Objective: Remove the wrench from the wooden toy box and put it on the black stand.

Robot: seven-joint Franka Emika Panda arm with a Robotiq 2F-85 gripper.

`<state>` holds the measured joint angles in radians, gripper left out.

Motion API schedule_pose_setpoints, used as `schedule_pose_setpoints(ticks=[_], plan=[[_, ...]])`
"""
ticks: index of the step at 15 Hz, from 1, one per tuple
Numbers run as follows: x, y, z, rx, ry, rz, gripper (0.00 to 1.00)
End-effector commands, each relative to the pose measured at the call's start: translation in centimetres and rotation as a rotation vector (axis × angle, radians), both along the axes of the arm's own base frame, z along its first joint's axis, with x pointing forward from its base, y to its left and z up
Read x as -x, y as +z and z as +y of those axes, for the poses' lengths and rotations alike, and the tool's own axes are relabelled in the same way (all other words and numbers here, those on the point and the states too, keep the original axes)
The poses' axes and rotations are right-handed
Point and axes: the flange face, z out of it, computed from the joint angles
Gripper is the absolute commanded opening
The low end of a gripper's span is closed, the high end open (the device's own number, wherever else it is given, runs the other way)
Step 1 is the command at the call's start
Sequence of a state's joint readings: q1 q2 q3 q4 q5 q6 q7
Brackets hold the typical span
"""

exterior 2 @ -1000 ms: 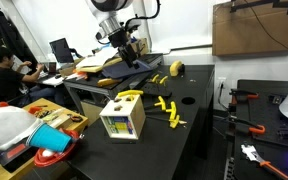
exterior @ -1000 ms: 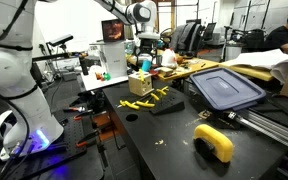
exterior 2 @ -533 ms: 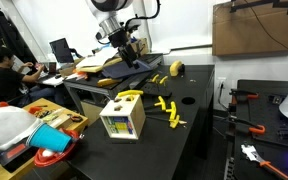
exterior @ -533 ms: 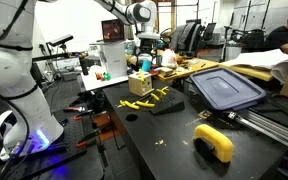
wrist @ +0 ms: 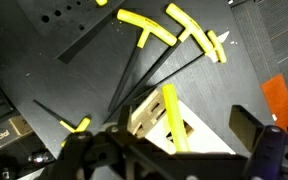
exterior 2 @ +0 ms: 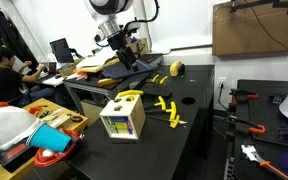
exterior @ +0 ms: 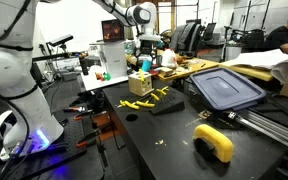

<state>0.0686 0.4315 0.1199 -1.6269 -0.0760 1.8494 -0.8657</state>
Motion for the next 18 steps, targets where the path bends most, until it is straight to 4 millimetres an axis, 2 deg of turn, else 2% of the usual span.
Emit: schedule_pose_setpoints(ticks=[1, 5, 6, 13, 16, 18], plan=[[-1.8, 0.0, -0.4, -0.063, 0.101, -0.029, 1.0], [-2.9, -1.0, -1.1, -0.164, 0.203, -0.044, 1.0], [-4.6, -3.1, -1.5, -0.203, 0.214, -0.045, 1.0], [-7.6, -10.2, -2.8, -0.436, 0.245, 0.002, 1.0], [-7.8, -11.0, -3.7, -0.448, 0.202, 0.03, 1.0], [-7.9, -10.0, -5.1, -0.423, 0.171, 0.017, 1.0]])
